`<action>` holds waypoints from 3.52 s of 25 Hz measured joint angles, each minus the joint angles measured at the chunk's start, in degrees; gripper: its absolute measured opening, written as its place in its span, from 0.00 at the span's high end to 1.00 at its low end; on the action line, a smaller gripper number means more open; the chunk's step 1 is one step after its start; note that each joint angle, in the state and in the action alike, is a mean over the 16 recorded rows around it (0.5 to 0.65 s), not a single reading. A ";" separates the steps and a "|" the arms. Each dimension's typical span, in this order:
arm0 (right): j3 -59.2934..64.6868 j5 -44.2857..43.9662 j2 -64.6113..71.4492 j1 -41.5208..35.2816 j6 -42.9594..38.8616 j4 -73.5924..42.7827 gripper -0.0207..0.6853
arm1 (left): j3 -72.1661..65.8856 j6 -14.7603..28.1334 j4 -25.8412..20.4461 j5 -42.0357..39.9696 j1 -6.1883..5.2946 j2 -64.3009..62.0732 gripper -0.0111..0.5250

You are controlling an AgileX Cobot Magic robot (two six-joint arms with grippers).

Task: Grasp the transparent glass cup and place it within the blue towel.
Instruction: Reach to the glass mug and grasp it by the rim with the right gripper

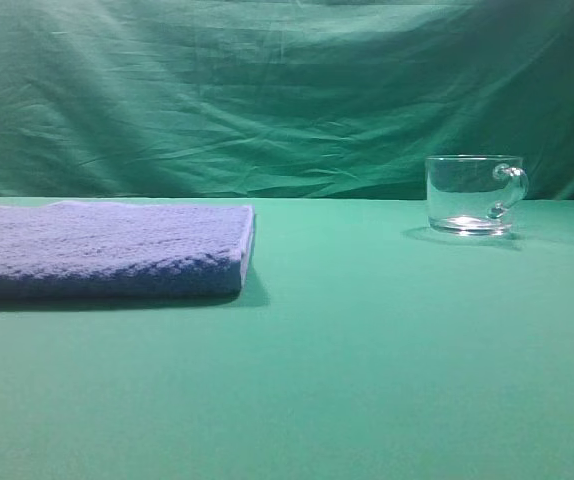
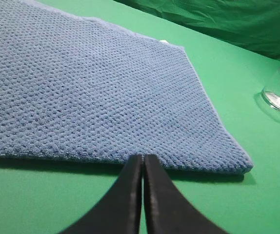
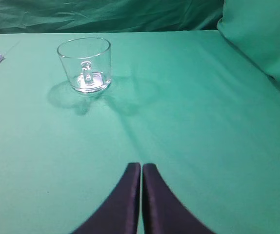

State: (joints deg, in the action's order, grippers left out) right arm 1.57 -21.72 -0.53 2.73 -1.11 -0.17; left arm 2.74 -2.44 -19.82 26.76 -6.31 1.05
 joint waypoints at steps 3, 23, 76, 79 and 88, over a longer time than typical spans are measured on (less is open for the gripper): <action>0.00 0.00 0.00 0.00 0.00 0.00 0.97 | 0.00 0.00 0.00 0.00 0.00 0.00 0.98; 0.00 0.08 0.00 0.00 -0.09 0.11 0.97 | 0.00 0.00 0.00 0.00 0.00 0.00 0.98; -60.63 -18.34 81.16 9.20 19.23 10.98 0.90 | 0.00 0.00 0.00 0.00 0.00 0.00 0.98; -64.45 -19.38 86.58 10.61 18.52 10.55 0.77 | 0.00 0.00 0.00 0.00 0.00 0.00 0.98; -72.17 -22.41 99.13 11.29 14.51 8.54 0.29 | 0.00 0.00 0.00 0.00 0.00 0.00 0.98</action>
State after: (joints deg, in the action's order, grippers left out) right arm -70.60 -44.12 98.60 14.02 13.40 8.36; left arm 2.74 -2.44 -19.82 26.76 -6.31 1.05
